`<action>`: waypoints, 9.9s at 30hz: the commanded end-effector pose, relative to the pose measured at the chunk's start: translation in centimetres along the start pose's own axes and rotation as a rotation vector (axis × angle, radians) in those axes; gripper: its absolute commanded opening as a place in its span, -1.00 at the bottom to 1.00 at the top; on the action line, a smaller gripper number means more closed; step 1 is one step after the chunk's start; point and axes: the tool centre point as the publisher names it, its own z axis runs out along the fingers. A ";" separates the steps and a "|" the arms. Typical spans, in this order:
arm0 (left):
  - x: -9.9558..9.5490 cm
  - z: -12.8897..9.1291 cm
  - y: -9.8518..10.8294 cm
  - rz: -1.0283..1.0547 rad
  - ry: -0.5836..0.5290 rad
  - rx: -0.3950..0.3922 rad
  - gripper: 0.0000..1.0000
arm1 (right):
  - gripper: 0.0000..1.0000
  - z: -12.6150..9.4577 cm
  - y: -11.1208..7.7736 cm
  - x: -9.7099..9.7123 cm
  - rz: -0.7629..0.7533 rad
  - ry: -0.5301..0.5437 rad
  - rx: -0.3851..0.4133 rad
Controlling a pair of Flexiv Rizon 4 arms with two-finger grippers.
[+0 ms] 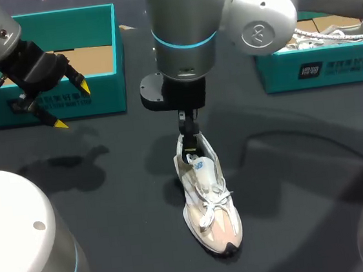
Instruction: Take the shoe out of the shoebox, open the shoe tongue, remove and reinsert the insole, then place the shoe into the shoebox
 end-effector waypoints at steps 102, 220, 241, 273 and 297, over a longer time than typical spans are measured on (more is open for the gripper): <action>0.1 -0.1 0.0 0.001 0.001 -0.002 1.00 | -1.00 12.6 -0.2 -5.7 -0.193 0.038 -0.037; 0.1 -0.1 0.0 0.001 0.001 -0.002 1.00 | -1.00 -13.7 -23.4 -31.7 -0.078 -0.169 0.164; 0.1 -0.1 0.0 0.001 0.001 -0.002 1.00 | -1.00 -13.5 -31.8 -42.6 -0.110 -0.166 0.083; 0.1 -0.1 0.0 0.001 0.001 -0.002 1.00 | -1.00 -12.0 -37.4 -50.1 -0.128 -0.172 0.069; 0.1 -0.1 0.0 0.001 0.001 -0.002 1.00 | -1.00 -11.1 -44.3 -49.3 0.537 -0.146 0.069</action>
